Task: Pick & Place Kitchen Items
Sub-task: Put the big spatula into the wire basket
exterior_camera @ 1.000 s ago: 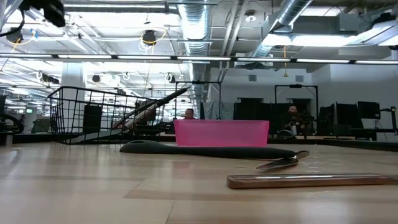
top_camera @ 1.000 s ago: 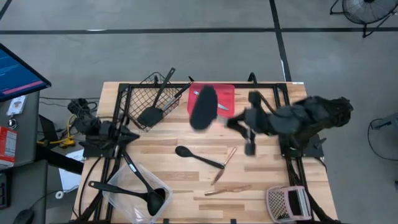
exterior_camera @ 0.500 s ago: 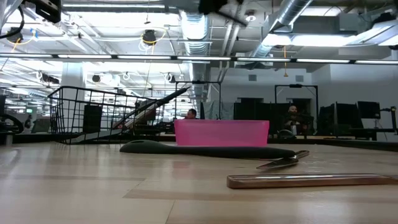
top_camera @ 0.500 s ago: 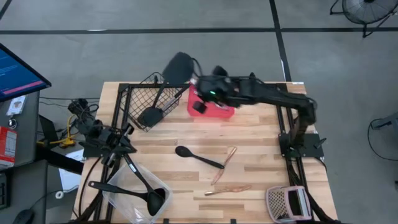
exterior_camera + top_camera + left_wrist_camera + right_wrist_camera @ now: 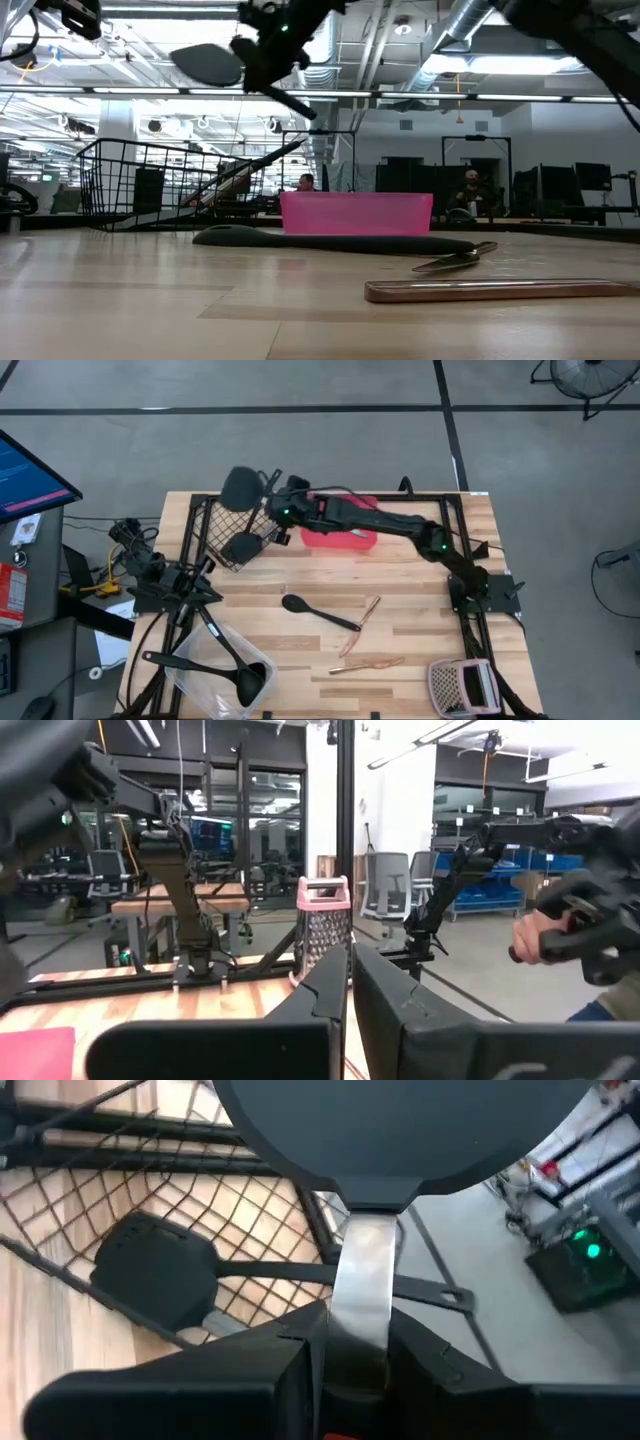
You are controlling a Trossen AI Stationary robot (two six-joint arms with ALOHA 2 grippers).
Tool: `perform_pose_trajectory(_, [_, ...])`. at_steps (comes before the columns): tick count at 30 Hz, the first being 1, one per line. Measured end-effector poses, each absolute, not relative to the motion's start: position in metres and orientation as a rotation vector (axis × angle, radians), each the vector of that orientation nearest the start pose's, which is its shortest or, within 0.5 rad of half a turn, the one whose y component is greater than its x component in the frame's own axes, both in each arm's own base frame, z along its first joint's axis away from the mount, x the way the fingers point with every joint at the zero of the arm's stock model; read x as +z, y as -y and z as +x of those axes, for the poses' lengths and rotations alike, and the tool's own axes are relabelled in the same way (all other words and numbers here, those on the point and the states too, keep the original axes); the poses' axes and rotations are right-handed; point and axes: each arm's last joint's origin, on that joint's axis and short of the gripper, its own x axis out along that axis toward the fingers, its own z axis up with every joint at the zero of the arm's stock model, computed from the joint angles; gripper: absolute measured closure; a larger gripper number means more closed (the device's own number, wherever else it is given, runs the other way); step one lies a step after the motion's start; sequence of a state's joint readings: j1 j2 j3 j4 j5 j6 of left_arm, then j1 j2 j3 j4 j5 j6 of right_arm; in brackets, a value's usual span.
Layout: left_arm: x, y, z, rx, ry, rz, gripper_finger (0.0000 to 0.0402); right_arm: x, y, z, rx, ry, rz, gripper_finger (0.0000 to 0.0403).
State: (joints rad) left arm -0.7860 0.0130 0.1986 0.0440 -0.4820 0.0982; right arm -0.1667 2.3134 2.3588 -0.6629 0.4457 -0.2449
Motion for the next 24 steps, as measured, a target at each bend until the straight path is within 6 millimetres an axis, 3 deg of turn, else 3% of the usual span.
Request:
perform_pose_trajectory(11, [0.229,0.051,0.070,-0.297,0.150,-0.001,0.0394,0.268,0.099,0.528,-0.510,-0.748,-0.398,0.0335])
perform_pose_trajectory(18, [0.225,0.056,0.075,-0.300,0.103,0.034,0.0394,0.258,0.098,0.532,-0.493,-0.766,-0.408,0.0335])
perform_pose_trajectory(24, [0.221,0.061,0.079,-0.302,0.063,0.065,0.0394,0.262,0.090,0.533,-0.483,-0.742,-0.409,0.0335])
